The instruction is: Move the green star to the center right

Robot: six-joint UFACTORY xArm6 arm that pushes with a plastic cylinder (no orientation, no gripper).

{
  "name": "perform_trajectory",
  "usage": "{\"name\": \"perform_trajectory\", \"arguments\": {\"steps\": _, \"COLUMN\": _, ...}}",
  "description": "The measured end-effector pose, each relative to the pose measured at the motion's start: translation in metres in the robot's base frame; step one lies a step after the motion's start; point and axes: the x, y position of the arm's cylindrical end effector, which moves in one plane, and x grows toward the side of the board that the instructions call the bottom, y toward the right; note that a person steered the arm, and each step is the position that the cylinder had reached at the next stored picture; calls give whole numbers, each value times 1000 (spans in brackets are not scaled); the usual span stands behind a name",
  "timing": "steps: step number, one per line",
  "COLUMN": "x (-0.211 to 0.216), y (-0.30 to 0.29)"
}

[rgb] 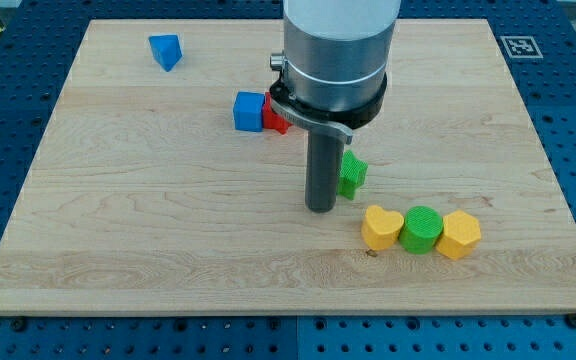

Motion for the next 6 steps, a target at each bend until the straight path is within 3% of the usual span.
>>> {"name": "perform_trajectory", "arguments": {"steps": 1, "x": 7, "y": -33}}
{"name": "perform_trajectory", "arguments": {"steps": 2, "x": -20, "y": -24}}
{"name": "perform_trajectory", "arguments": {"steps": 4, "x": -52, "y": 115}}
{"name": "perform_trajectory", "arguments": {"steps": 6, "x": -65, "y": 144}}
